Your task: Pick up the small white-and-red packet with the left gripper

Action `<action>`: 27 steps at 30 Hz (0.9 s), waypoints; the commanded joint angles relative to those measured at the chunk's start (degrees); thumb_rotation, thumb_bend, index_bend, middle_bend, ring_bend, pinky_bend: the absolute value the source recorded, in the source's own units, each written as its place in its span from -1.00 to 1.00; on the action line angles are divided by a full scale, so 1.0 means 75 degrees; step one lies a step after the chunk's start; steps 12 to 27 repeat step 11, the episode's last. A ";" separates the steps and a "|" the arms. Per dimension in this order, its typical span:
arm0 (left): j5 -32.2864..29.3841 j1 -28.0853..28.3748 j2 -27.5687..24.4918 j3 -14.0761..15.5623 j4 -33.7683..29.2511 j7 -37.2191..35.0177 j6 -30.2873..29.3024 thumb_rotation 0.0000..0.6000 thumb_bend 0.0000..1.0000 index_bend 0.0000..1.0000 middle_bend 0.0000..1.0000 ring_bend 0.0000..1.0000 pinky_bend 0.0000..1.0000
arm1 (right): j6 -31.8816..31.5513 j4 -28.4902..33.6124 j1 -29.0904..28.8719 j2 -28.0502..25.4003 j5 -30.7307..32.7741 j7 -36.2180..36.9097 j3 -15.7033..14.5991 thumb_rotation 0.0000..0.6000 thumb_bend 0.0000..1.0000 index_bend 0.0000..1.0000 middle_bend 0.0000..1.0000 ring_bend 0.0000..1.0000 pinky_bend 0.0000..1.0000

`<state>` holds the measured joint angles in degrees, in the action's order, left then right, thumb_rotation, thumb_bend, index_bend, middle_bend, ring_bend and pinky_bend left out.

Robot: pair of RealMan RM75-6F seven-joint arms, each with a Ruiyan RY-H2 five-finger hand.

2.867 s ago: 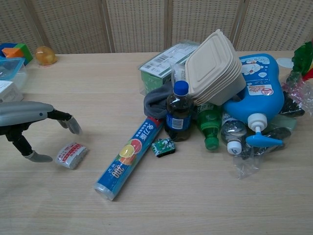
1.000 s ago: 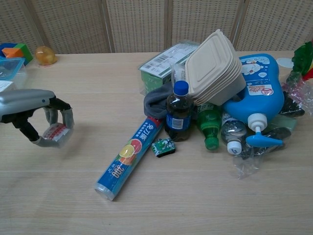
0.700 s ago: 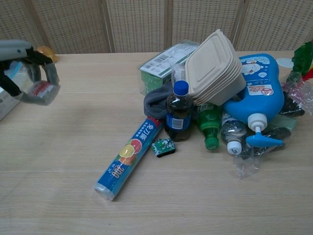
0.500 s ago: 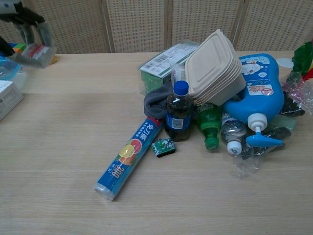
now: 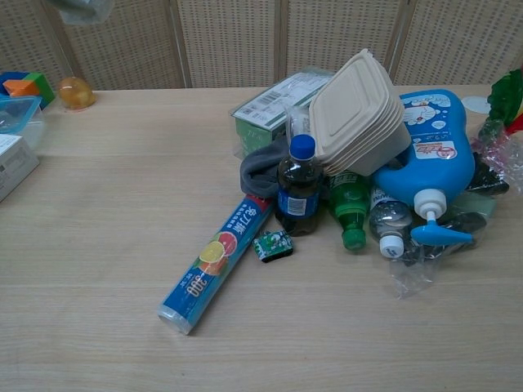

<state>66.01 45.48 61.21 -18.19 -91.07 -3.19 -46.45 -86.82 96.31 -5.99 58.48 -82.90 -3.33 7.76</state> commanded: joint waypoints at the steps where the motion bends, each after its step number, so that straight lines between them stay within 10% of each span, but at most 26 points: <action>1: -0.0054 0.0084 0.0013 -0.0015 0.0047 0.0008 0.0072 1.00 -0.20 0.13 -0.11 -0.04 -0.27 | -0.0024 -0.0005 0.0021 -0.0015 0.0004 0.0017 0.0001 0.28 -0.71 -1.00 -1.00 -1.00 -1.00; 27: -0.0127 0.0190 -0.0012 0.0001 0.0051 0.0011 0.0008 1.00 -0.20 0.15 -0.10 -0.04 -0.27 | 0.0073 -0.0031 -0.0035 -0.0002 0.0003 0.0014 0.0014 0.28 -0.71 -1.00 -1.00 -1.00 -1.00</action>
